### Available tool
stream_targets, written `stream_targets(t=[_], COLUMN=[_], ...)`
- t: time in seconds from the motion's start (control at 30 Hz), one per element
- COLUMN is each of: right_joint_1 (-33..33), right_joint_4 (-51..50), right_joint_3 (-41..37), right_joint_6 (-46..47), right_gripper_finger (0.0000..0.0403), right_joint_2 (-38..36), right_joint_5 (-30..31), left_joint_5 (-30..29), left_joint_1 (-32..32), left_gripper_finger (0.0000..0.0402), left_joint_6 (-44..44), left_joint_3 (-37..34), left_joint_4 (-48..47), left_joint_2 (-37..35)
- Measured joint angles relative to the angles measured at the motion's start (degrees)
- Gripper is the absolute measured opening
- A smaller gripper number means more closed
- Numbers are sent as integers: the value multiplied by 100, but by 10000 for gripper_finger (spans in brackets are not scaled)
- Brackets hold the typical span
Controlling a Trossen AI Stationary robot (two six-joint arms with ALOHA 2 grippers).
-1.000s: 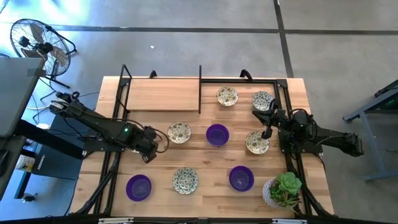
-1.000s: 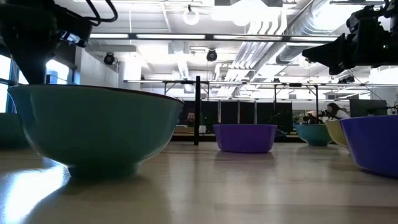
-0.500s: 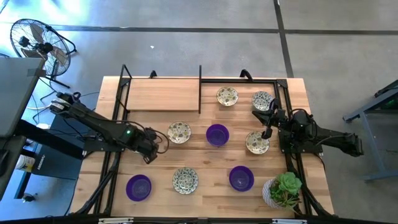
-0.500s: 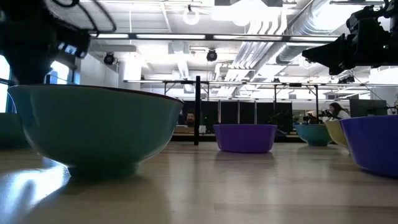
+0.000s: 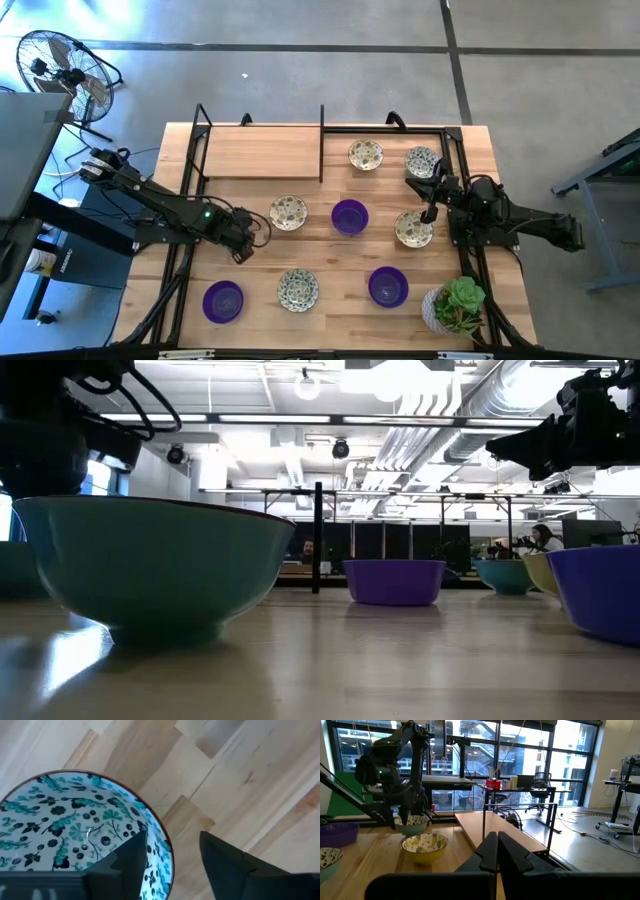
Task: Pick & Place Mini bowls
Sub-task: Put the middle left light blue bowl on the shelf
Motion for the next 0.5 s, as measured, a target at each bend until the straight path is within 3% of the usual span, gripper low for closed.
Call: stream_targets(t=[0.13, 0.23, 0.5], right_joint_1=[0, 0, -1], right_joint_4=[0, 0, 1], right_joint_3=[0, 1, 1], right_joint_6=[1, -1, 0], right_gripper_finger=[0, 0, 0], right_joint_2=[-1, 1, 0], right_joint_5=[0, 0, 0], left_joint_5=[26, 84, 137], left_joint_1=[0, 0, 0], left_gripper_finger=[211, 207, 118], left_joint_6=[-117, -116, -108], left_joint_3=[-104, -176, -232], left_joint_4=[-40, -67, -139], left_joint_2=[0, 0, 0])
